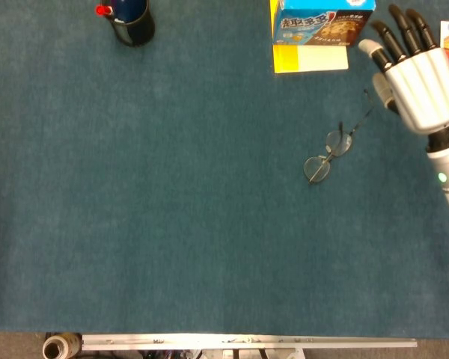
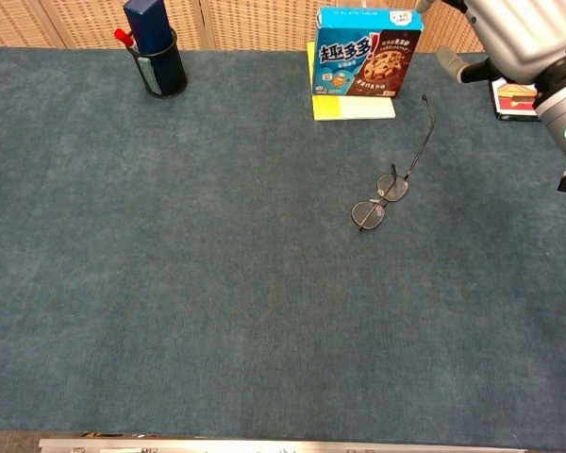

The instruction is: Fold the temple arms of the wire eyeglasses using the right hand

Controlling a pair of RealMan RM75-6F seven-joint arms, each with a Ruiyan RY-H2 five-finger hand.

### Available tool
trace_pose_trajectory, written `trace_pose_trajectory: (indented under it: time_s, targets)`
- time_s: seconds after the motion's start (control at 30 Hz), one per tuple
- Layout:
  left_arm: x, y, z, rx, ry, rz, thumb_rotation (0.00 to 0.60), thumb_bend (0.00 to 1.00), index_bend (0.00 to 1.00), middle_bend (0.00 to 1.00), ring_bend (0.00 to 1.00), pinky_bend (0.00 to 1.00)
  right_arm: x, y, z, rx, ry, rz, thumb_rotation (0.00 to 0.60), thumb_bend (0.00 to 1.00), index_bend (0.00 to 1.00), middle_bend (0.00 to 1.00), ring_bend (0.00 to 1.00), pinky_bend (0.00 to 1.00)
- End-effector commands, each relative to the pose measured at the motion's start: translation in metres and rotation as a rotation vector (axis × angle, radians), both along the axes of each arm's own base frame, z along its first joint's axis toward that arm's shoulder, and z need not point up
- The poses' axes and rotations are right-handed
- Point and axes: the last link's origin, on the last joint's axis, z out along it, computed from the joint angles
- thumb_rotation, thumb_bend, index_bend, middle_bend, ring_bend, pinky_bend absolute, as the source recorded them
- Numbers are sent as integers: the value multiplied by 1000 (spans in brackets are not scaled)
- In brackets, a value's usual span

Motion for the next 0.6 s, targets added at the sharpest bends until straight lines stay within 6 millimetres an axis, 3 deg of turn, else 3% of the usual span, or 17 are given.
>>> trace_pose_trajectory:
  time_s: [0.03,0.37,0.6]
  targets:
    - [0,0,0,-1,-1,0,600,101,211,191,230,485,-7,-7,-2,-5,0,-23,600,340,338,250,78,156]
    - [0,0,0,0,-4,0,600,102,211,191,230,485,-25,-19,-12,11,8,-88,600,331,338,251,78,156]
    - [1,0,0,-2,-4,-2,600,101,211,191,230,485,-27,-21,-22,43,-3,-91,600,329,338,251,78,156]
